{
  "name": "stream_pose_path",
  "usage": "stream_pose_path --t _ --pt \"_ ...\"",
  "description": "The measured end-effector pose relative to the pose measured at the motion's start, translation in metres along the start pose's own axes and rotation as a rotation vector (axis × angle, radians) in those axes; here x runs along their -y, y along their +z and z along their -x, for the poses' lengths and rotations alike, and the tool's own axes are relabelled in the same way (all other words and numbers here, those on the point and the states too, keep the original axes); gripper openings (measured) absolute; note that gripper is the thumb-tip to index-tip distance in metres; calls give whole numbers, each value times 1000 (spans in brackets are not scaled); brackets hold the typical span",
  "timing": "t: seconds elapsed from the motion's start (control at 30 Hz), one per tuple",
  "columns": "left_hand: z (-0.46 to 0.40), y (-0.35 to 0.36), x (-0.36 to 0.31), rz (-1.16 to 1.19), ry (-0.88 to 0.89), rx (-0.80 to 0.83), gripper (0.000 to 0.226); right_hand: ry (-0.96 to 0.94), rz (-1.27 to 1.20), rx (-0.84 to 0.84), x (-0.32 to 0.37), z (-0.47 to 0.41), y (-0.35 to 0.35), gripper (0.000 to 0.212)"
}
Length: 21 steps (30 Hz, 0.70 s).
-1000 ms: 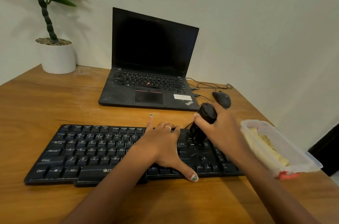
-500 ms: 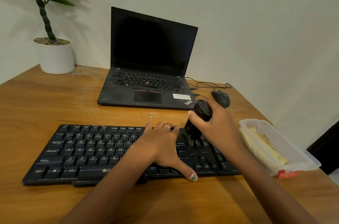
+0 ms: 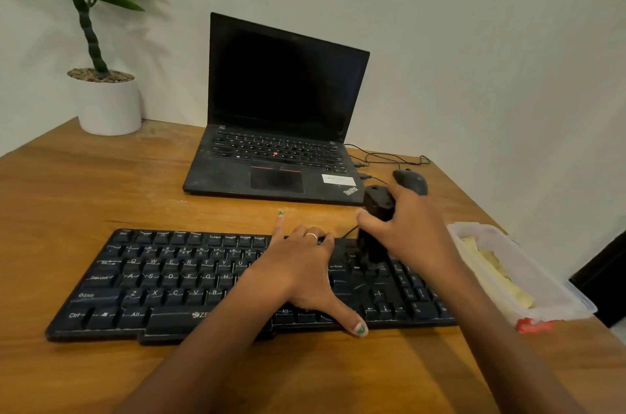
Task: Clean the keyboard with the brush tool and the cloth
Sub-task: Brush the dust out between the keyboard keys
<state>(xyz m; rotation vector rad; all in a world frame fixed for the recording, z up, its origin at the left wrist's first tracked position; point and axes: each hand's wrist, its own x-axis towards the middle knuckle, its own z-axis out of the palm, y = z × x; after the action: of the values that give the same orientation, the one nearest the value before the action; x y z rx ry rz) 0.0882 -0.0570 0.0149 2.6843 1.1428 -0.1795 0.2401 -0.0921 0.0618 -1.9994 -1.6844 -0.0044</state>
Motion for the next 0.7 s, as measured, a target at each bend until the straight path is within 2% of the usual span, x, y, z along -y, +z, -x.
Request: stream_pose_path --t 0.1,0.23,0.33,0.4,0.5,0.63,0.7 --pt "0 0 0 -7 -3 5 132 26 -159 -9 1 4 6 19" --pt "0 0 0 -11 2 8 133 100 -65 -132 -20 2 -2 18" --pt "-1 0 1 -16 3 6 133 145 -338 -27 -24 11 -2 18" --pt "-1 0 1 -8 1 5 134 189 -409 -10 -28 15 -4 17" --pt "0 0 1 -2 0 7 134 131 -211 -143 -35 14 -6 16" --pt "0 -1 0 -13 -2 6 133 120 -229 -34 -31 15 -9 21" --pt "0 0 0 -6 -1 3 133 132 -134 -88 -36 14 -12 23"
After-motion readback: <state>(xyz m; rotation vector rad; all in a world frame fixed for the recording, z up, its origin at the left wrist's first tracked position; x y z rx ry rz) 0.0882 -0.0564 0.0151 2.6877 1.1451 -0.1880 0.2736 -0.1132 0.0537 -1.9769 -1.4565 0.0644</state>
